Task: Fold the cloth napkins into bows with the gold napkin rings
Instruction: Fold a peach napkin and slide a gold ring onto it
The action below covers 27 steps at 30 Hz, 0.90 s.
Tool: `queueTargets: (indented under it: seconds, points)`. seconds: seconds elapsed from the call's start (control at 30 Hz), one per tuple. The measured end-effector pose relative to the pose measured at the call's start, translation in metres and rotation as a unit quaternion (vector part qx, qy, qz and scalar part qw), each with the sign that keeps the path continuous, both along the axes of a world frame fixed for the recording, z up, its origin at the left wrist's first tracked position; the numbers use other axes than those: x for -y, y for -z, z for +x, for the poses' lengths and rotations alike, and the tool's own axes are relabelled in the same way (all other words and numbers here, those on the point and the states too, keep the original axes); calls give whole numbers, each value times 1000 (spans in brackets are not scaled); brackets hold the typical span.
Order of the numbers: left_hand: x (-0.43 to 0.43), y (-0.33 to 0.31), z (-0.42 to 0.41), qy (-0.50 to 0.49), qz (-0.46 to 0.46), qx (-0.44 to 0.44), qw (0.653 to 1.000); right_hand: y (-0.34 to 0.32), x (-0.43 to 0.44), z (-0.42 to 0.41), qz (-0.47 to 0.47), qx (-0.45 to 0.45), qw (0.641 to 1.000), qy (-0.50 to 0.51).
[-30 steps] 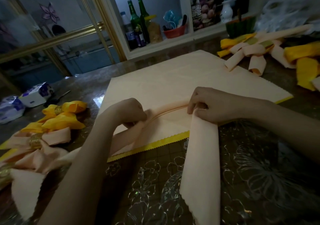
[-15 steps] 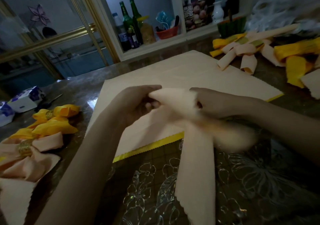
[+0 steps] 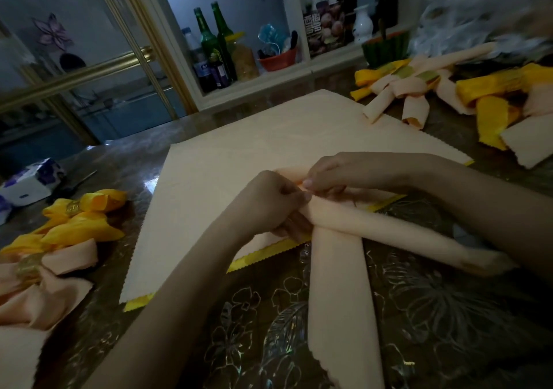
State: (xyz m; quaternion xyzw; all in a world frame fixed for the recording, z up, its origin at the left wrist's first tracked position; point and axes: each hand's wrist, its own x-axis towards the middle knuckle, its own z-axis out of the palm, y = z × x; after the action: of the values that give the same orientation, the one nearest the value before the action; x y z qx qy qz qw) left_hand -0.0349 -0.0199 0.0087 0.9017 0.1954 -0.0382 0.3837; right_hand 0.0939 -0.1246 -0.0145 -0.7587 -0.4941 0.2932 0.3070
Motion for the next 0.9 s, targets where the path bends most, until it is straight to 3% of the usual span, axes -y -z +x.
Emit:
queueTargets:
  seconds: [0.13,0.27,0.37,0.43,0.53,0.67,0.9]
  points:
    - [9,4,4,-73,-10,11,997,-3,8,2,-55,61,995,-53]
    - [14,-7,-1,-98,-48,-28,994,-3,10,1,-11,107,994,-25]
    - [32,7,-4,-58,47,-57,996,-3,9,1,-1,113,994,-11]
    - [42,18,-7,-16,113,-19,993,-3,10,0,4,108,994,-9]
    - [40,18,-10,5,131,13,991,-5,10,1,0,93,996,-6]
    - [23,3,-10,31,215,-20,976,-13,16,3,30,69,996,45]
    - [14,-4,-9,97,259,-116,954,-18,22,-1,-99,118,988,-10]
